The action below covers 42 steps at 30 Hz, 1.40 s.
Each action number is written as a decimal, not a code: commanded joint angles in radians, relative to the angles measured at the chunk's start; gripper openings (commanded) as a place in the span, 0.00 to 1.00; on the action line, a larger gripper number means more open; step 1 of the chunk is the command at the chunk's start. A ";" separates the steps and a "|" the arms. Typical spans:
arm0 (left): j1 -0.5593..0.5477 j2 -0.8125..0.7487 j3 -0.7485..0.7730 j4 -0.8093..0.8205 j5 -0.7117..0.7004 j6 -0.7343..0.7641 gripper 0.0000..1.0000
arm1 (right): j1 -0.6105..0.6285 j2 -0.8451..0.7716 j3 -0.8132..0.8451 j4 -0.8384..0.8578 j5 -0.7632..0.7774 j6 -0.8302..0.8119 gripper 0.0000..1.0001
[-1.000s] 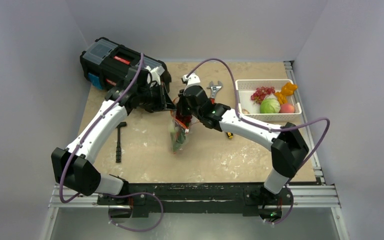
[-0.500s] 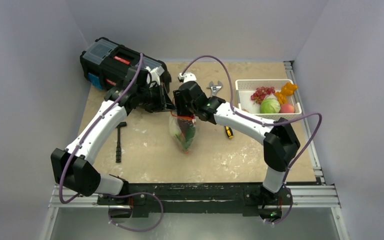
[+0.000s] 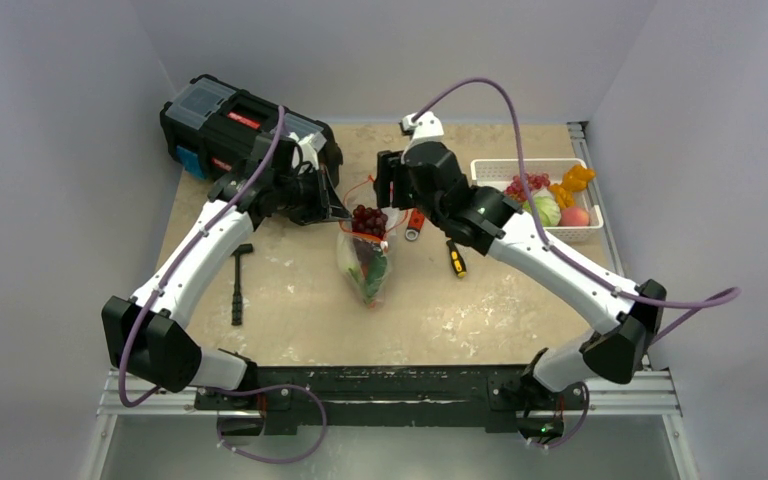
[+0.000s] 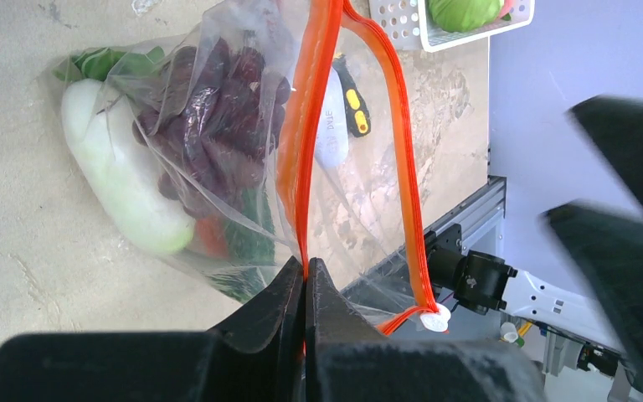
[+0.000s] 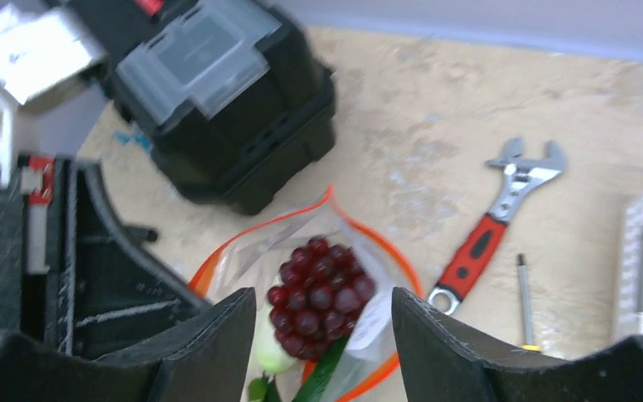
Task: Place the food in the zip-top bag and seal the zipper
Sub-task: Place the fake fruit in the zipper food storage bag, then pick up the fake fruit from the bin.
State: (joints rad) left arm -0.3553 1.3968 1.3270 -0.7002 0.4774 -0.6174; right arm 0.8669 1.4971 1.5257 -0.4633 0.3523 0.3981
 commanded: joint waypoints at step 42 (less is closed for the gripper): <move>0.006 0.007 0.006 0.040 0.035 -0.008 0.00 | -0.698 0.552 0.129 -0.002 0.351 0.073 0.81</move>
State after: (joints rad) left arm -0.3553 1.4010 1.3270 -0.6968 0.4904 -0.6178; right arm 0.2058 2.0041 1.5696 -0.4294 0.6964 0.5137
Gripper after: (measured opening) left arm 0.005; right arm 0.805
